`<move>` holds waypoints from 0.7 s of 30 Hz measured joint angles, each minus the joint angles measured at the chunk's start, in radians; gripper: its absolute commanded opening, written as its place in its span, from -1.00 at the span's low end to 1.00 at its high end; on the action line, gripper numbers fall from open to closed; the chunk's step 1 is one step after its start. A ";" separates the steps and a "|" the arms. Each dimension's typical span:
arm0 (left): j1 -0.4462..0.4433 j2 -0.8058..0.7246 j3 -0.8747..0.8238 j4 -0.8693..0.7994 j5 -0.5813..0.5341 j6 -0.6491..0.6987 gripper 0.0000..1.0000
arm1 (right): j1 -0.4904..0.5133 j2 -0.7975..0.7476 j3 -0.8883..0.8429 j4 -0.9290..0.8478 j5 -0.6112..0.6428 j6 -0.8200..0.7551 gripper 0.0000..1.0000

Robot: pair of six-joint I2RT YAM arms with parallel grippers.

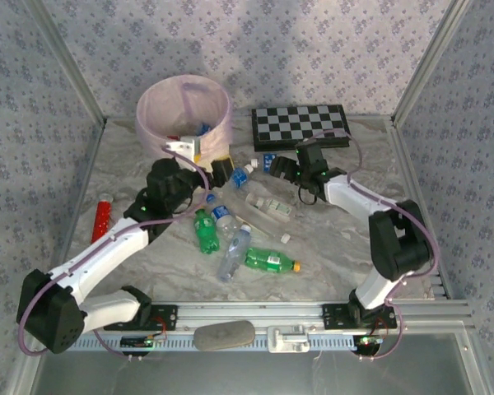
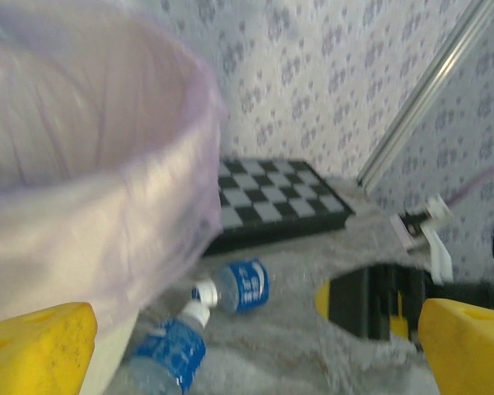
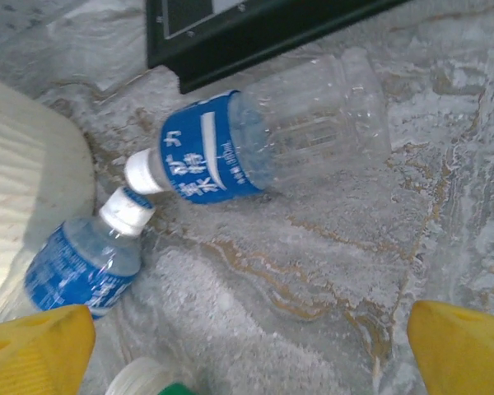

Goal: Put the plastic bottles in the bin

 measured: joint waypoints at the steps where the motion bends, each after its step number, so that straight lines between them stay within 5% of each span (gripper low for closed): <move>1: -0.007 0.000 -0.014 -0.003 -0.009 0.000 0.99 | -0.008 0.026 0.014 0.001 -0.002 0.031 0.98; 21: -0.009 -0.088 -0.045 -0.037 -0.075 0.008 1.00 | -0.048 0.375 0.174 0.304 0.008 0.523 0.96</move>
